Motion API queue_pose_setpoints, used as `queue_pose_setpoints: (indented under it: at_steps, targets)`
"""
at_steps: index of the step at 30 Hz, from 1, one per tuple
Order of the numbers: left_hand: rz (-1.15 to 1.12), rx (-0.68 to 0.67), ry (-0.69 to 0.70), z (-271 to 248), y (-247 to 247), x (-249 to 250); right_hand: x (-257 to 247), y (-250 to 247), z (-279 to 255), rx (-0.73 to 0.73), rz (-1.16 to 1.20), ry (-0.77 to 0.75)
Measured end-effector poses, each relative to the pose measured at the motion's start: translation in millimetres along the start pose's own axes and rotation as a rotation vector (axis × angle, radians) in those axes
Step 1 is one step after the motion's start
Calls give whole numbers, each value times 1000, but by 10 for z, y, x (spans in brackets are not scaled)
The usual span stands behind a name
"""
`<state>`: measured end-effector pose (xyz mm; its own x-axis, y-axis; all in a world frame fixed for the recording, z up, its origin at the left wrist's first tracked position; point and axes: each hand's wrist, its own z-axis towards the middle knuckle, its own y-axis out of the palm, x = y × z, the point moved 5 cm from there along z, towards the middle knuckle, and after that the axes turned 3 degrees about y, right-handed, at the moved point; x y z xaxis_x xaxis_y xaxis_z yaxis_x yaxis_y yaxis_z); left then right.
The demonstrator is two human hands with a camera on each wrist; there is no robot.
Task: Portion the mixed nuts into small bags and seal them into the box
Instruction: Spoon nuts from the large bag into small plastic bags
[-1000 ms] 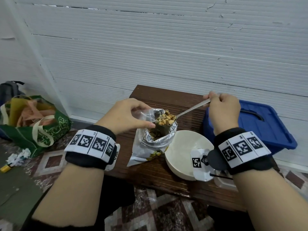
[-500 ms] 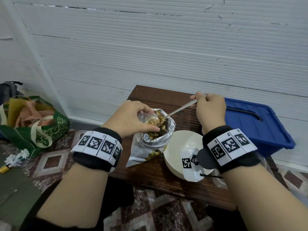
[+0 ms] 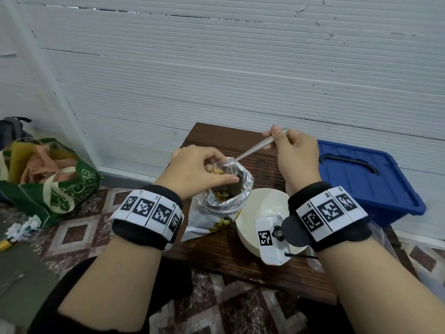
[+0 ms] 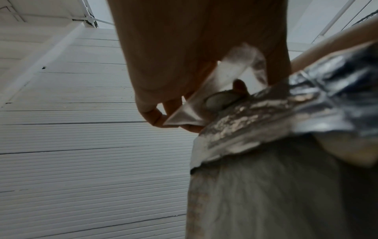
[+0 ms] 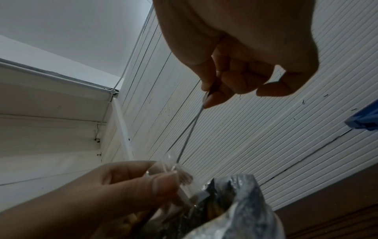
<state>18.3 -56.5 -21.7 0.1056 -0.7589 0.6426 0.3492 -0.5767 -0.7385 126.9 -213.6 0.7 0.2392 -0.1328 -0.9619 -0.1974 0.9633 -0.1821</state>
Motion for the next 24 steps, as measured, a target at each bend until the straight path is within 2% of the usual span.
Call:
queue_pose_setpoints:
  at_steps: [5,10,17,19,21,24]
  targets:
    - [-62,11,-25,10,-34,-35,-127,-39,-37,-58,123,-144]
    - [-129,94,-42,-11,-152,-78,-243,-235,-34,40,188,-287]
    - [-170,101,-59,-37,-243,-151,-110,-396,-12,229,143,-234]
    - [-182,73,-54,-44,-237,-138,-48,-339,-46,196,59,-234]
    - [-214,43,-51,-49,-214,-118,-13,-211,-115,89,-26,-270]
    - [-204,27,-46,-52,-186,-107,37,35,-245,-92,-212,-409]
